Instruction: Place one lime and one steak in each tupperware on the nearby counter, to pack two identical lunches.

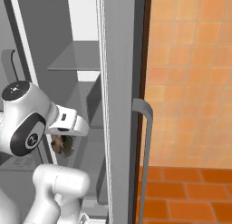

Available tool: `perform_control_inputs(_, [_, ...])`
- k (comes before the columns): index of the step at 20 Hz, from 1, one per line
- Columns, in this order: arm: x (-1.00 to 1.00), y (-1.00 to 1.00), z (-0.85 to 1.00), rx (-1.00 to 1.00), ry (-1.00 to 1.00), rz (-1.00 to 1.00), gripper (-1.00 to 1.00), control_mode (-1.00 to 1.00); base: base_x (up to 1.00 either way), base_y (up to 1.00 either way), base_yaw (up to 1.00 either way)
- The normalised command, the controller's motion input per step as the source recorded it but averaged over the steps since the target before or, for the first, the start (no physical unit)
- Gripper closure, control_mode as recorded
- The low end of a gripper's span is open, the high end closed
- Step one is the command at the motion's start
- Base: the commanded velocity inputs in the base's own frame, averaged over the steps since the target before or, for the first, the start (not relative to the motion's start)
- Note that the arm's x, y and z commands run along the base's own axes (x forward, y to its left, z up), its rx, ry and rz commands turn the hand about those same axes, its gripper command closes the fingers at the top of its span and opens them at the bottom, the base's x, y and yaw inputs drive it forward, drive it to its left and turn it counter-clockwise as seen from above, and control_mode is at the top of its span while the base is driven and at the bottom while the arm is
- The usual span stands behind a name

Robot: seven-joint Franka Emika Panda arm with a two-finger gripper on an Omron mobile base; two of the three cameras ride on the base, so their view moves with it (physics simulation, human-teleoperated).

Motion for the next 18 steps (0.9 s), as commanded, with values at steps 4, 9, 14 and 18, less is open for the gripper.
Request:
perform_control_inputs(4, [-0.39,0.06,0.00,0.00,0.00,0.00,1.00,1.00,-0.20,0.12,0.00])
perform_control_inputs(9, [0.00,0.00,0.00,0.00,0.00,0.00,1.00,1.00,-0.85,0.77,0.03])
perform_control_inputs(14, [0.00,0.00,0.00,0.00,0.00,0.00,1.00,1.00,-0.62,1.00,0.10])
perform_control_inputs(18, [0.00,0.00,0.00,0.00,0.00,0.00,1.00,1.00,-0.38,1.00,0.10])
